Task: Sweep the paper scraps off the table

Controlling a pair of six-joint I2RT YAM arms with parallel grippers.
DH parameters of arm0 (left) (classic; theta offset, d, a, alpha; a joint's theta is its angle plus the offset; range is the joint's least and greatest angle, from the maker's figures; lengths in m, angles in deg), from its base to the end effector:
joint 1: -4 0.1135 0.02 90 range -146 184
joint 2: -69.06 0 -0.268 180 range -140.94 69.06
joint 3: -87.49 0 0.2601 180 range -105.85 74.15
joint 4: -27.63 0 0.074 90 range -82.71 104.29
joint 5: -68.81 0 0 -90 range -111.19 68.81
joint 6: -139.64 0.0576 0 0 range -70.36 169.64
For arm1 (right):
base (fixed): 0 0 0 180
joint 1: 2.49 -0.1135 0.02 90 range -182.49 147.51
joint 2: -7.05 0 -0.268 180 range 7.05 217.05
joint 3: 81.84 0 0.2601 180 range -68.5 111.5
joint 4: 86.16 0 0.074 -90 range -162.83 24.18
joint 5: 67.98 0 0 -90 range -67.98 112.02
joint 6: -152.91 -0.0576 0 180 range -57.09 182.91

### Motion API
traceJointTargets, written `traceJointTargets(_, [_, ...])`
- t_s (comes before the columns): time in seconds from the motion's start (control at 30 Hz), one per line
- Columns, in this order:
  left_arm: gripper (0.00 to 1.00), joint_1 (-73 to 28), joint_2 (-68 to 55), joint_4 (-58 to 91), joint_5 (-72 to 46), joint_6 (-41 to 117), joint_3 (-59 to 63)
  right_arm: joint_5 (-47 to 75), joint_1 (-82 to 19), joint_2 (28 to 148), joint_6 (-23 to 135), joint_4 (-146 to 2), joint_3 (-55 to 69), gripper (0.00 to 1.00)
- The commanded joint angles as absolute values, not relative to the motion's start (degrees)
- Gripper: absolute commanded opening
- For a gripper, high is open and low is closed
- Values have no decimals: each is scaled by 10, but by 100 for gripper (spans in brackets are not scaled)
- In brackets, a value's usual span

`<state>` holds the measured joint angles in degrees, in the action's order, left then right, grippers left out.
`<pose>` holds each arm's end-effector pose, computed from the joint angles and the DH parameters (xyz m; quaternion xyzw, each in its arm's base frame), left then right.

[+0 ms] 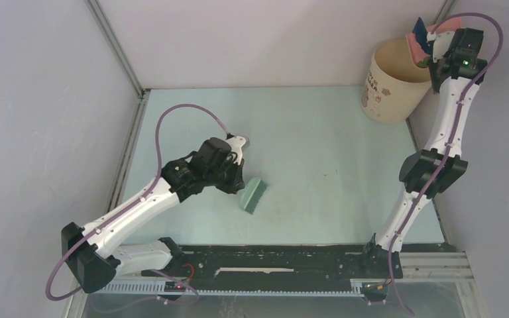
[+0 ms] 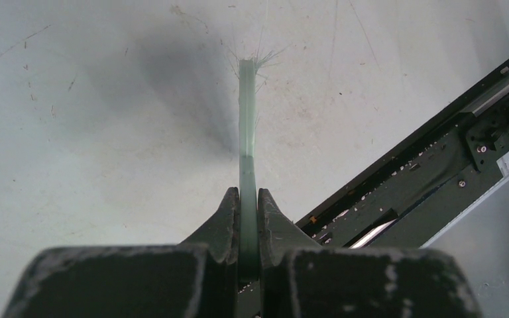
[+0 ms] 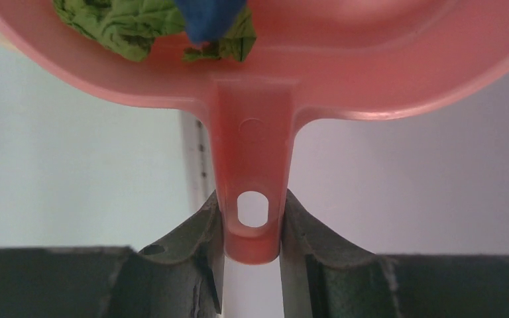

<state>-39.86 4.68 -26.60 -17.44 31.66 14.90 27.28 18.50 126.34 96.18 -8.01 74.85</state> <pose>0.1797 -0.1779 0.2977 0.2195 0.9005 -0.2183 0.3055 0.4250 -0.1687 0.4195 -0.0781 0.9049 -0.2269 0.3514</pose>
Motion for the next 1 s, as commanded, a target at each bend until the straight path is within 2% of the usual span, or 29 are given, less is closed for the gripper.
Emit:
traceJointTargets(0.0, [1,-399,44,-243,-162,338,133,429,171,1273,1083,-177,739,0])
traceJointTargets(0.3, [1,-399,29,-241,-146,335,131,576,138,1302,1451,-488,662,0])
traceJointTargets(0.43, [1,-399,35,-241,-145,336,130,576,144,1283,1718,-751,538,0])
traceJointTargets(0.53, [1,-399,41,-241,-146,336,133,563,154,1284,1846,-855,503,0])
traceJointTargets(0.77, [1,-399,47,-238,-145,337,146,560,158,1281,1877,-872,524,0])
traceJointTargets(0.97, [1,-399,51,-237,-142,335,146,563,169,1236,1838,-856,456,0])
